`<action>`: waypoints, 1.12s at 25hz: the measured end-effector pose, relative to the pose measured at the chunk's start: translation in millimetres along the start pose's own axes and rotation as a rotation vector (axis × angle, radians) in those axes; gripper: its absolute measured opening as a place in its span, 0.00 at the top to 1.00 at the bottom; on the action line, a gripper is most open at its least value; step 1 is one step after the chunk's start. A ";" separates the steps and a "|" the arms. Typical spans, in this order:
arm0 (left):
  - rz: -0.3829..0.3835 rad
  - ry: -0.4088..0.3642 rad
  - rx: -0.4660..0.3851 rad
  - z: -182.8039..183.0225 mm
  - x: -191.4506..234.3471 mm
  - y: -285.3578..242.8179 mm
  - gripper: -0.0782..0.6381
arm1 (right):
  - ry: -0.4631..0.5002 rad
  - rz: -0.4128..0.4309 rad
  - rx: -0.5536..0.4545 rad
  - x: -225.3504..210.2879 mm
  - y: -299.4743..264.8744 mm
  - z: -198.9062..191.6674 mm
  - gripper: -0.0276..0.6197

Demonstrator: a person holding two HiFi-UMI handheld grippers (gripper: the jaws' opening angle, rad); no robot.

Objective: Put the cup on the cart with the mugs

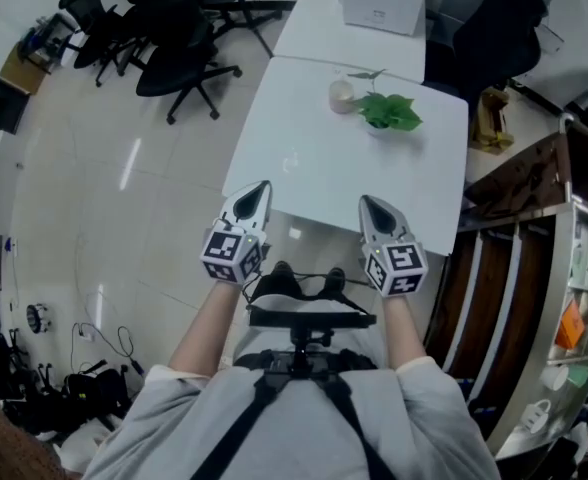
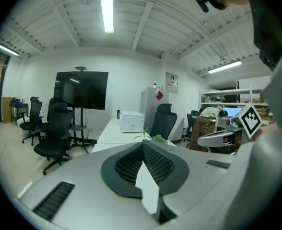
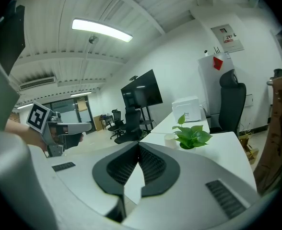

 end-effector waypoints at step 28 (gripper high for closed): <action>-0.618 -0.003 0.088 -83.4 95.2 -244.8 0.36 | 0.012 -0.357 0.035 -15.3 -149.7 -46.6 0.95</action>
Point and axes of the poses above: the fingertips, and each gripper's own axes: y backward along the fingers, x to its left, z out of its top, the point moved 6 cm from there along y, backward along the fingers, and after that the axes turned 14 degrees about -x, right-handed, at the moved point
